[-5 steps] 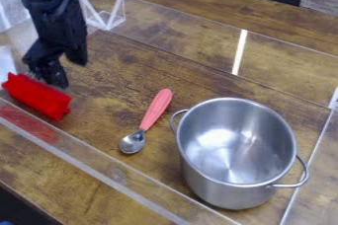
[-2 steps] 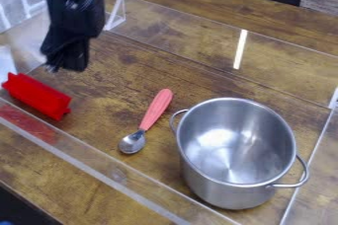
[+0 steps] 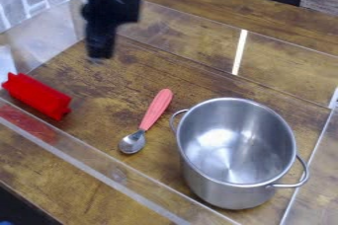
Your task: Put the red object in the silver pot
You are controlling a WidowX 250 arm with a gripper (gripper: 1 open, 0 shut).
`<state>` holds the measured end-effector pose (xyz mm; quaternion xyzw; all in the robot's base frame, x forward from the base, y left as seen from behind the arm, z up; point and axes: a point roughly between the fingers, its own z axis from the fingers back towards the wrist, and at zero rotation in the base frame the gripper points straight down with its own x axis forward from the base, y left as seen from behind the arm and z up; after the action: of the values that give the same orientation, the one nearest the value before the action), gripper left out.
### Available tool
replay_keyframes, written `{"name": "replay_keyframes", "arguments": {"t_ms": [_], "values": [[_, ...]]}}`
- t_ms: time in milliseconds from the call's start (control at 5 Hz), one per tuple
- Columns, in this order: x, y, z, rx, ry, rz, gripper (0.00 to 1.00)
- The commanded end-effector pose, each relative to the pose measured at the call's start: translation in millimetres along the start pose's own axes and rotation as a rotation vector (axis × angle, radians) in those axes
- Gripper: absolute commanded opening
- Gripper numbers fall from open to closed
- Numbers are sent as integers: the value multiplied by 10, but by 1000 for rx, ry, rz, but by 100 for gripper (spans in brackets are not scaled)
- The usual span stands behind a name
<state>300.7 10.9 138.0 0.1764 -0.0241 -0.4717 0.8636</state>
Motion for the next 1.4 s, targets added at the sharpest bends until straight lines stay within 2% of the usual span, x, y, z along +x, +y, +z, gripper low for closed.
{"name": "replay_keyframes", "arguments": {"t_ms": [0, 200, 400, 600, 800, 1200], "values": [[-70, -30, 151, 50, -1, 89, 0], [7, -141, 210, 56, 24, 135, 0], [-36, -120, 176, 52, 75, 263, 0], [-30, -93, 135, 41, 107, 356, 0], [-51, -39, 143, 52, 101, 365, 0], [116, -19, 158, 63, 92, 422, 0]]}}
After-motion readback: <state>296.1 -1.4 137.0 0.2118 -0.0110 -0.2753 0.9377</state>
